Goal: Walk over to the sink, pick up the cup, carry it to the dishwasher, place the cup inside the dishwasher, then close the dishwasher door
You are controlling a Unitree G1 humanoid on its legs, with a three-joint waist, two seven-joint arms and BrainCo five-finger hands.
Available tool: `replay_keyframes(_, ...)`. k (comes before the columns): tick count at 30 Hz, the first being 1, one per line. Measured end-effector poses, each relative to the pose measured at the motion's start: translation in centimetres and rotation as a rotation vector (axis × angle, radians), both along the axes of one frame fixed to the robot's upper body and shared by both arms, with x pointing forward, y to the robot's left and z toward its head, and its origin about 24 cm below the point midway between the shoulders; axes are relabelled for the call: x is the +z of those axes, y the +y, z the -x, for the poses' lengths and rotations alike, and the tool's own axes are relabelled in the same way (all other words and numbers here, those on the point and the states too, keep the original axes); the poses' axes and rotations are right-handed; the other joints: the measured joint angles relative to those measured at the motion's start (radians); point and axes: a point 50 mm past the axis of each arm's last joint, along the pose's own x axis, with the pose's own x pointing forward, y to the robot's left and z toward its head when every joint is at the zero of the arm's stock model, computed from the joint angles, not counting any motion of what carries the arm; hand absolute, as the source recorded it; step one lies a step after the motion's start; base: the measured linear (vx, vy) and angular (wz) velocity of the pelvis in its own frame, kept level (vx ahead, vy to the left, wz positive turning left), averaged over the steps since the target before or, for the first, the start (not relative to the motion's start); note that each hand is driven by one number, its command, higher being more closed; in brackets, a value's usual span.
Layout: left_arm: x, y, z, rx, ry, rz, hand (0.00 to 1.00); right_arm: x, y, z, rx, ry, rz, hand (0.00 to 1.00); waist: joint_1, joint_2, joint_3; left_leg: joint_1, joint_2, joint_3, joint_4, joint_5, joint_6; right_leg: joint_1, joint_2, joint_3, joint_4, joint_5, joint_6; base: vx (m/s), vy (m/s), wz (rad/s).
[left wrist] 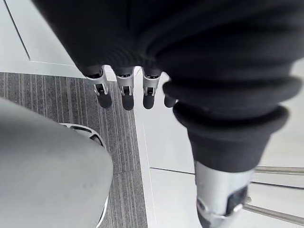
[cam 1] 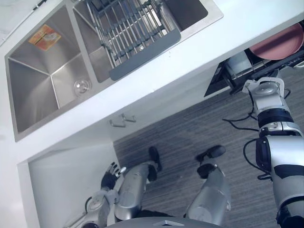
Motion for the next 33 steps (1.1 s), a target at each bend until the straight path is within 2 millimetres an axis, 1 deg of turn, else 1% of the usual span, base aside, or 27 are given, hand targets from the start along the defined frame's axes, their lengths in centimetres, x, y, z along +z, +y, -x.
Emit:
replay_keyframes(2, 0.1, -0.1, -0.1, -0.008, -0.01, 0.009, 0.0, 0.0, -0.3, 0.1, -0.003, 0.017, -0.001, 1.0, 0.0, 0.0, 0.0, 0.0, -0.002, -0.007, 0.001, 0.0, 0.0, 0.003, -0.009, -0.004, 0.015, -0.011, 0.004, 0.0, 0.036, 0.1)
replay_keyframes(10, -0.1, 0.0, 0.9, 0.022, -0.003, 0.036, 0.0, -0.1, -1.1, 0.3, -0.025, 0.072, 0.012, 1.0, 0.004, 0.009, -0.006, 0.001, -0.01, -0.035, -0.014, 0.007, -0.002, 0.019, -0.029, -0.029, 0.034, -0.027, 0.01, -0.01, 0.031, 0.1)
replay_keyframes(11, -0.1, 0.1, 1.0, 0.026, -0.002, 0.038, 0.0, -0.1, -1.2, 0.4, -0.028, 0.069, 0.005, 1.0, 0.004, 0.009, -0.007, -0.002, -0.016, -0.049, -0.017, 0.012, -0.002, 0.023, -0.041, -0.045, 0.047, -0.034, 0.011, 0.0, 0.02, 0.25)
replay_keyframes(12, -0.1, 0.1, 1.0, 0.03, -0.002, 0.042, 0.0, 0.0, -1.8, 0.7, -0.044, 0.063, -0.007, 1.0, 0.006, 0.01, -0.007, -0.005, -0.018, -0.06, -0.015, 0.013, -0.002, 0.03, -0.052, -0.064, 0.06, -0.044, 0.01, 0.01, 0.018, 0.27)
replay_keyframes(14, -0.1, 0.1, 1.0, 0.032, -0.002, 0.043, 0.0, -0.2, -2.1, 0.9, -0.052, 0.042, -0.071, 1.0, 0.013, 0.012, -0.006, -0.006, -0.02, -0.072, -0.015, 0.014, -0.003, 0.039, -0.067, -0.088, 0.077, -0.06, 0.011, 0.01, 0.013, 0.19)
replay_keyframes(16, -0.1, 0.0, 1.0, 0.035, -0.004, 0.044, 0.0, 0.1, -1.9, 0.7, 0.005, -0.087, -0.235, 1.0, 0.019, 0.014, -0.006, -0.003, -0.019, -0.076, -0.015, 0.015, -0.005, 0.043, -0.077, -0.097, 0.097, -0.073, 0.01, 0.02, 0.0, 0.09)
replay_keyframes(18, -0.1, 0.0, 1.0, 0.039, -0.015, 0.039, 0.0, 0.5, -1.3, 0.3, 0.063, -0.363, -0.559, 1.0, 0.019, 0.015, -0.007, -0.003, -0.019, -0.093, -0.013, 0.016, -0.007, 0.053, -0.094, -0.118, 0.131, -0.098, 0.009, 0.02, -0.03, 0.16)
replay_keyframes(19, 0.0, 0.0, 1.0, 0.042, -0.02, 0.038, 0.0, 0.7, -1.2, 0.2, 0.08, -0.453, -0.654, 1.0, 0.019, 0.015, -0.007, -0.003, -0.02, -0.098, -0.013, 0.016, -0.007, 0.055, -0.098, -0.122, 0.14, -0.104, 0.009, 0.01, -0.042, 0.22)
replay_keyframes(20, 0.0, 0.0, 1.0, 0.045, -0.026, 0.036, 0.0, 1.0, -0.9, 0.1, 0.103, -0.613, -0.821, 1.0, 0.021, 0.015, -0.007, -0.003, -0.019, -0.106, -0.013, 0.016, -0.01, 0.062, -0.104, -0.134, 0.155, -0.117, 0.009, 0.01, -0.039, 0.19)
replay_keyframes(21, 0.0, 0.0, 1.0, 0.045, -0.028, 0.036, 0.0, 0.7, -0.9, 0.2, 0.1, -0.667, -0.907, 1.0, 0.022, 0.017, -0.008, -0.003, -0.019, -0.113, -0.013, 0.016, -0.013, 0.067, -0.107, -0.141, 0.163, -0.124, 0.01, 0.01, -0.051, 0.25)
replay_keyframes(22, 0.0, -0.1, 1.0, 0.05, -0.035, 0.037, 0.0, -0.1, -0.6, 0.2, 0.115, -0.771, -1.068, 1.0, 0.03, 0.018, -0.01, -0.003, -0.019, -0.125, -0.014, 0.015, -0.02, 0.073, -0.112, -0.15, 0.177, -0.136, 0.012, 0.01, -0.05, 0.21)
replay_keyframes(23, 0.0, -0.1, 1.0, 0.057, -0.039, 0.041, 0.0, -1.0, 0.0, 0.0, 0.132, -0.832, -1.208, 1.0, 0.035, 0.017, -0.012, -0.004, -0.018, -0.128, -0.017, 0.016, -0.022, 0.073, -0.115, -0.154, 0.186, -0.143, 0.012, 0.01, -0.048, 0.16)
replay_keyframes(25, 0.0, -0.1, 1.0, 0.058, -0.037, 0.041, 0.0, -1.5, 0.5, -0.2, 0.161, -0.898, -1.351, 1.0, 0.03, 0.018, -0.013, -0.002, -0.016, -0.129, -0.017, 0.018, -0.025, 0.075, -0.114, -0.155, 0.189, -0.145, 0.012, 0.01, -0.019, 0.02)
replay_keyframes(26, 0.0, -0.2, 1.0, 0.059, -0.037, 0.043, 0.0, -1.7, 0.6, -0.2, 0.18, -0.888, -1.381, 0.0, 0.027, 0.018, -0.012, 0.0, -0.014, -0.13, -0.016, 0.025, -0.025, 0.079, -0.112, -0.157, 0.187, -0.145, 0.012, 0.0, 0.0, 0.0)
replay_keyframes(28, 0.0, -0.3, 1.0, 0.069, -0.035, 0.05, 0.0, -2.3, 0.7, -0.2, 0.203, -0.859, -1.395, 0.0, 0.027, 0.017, -0.012, 0.006, -0.01, -0.13, -0.016, 0.024, -0.027, 0.087, -0.103, -0.157, 0.183, -0.143, 0.01, 0.01, -0.011, -0.04)
replay_keyframes(31, -0.1, -0.2, 1.0, 0.091, -0.021, 0.06, 0.0, -3.0, 0.9, -0.2, 0.229, -0.798, -1.39, 0.0, 0.024, 0.015, -0.011, 0.024, 0.014, -0.126, -0.015, 0.019, -0.037, 0.11, -0.064, -0.158, 0.153, -0.136, 0.009, 0.02, -0.023, -0.13)
replay_keyframes(33, -0.2, -0.2, 1.2, 0.117, -0.006, 0.064, 0.0, -4.2, 1.3, 0.0, 0.291, -0.665, -1.293, 0.0, 0.014, 0.013, -0.01, 0.057, 0.037, -0.122, -0.017, 0.009, -0.05, 0.141, -0.026, -0.155, 0.127, -0.132, 0.013, 0.03, -0.02, -0.21)
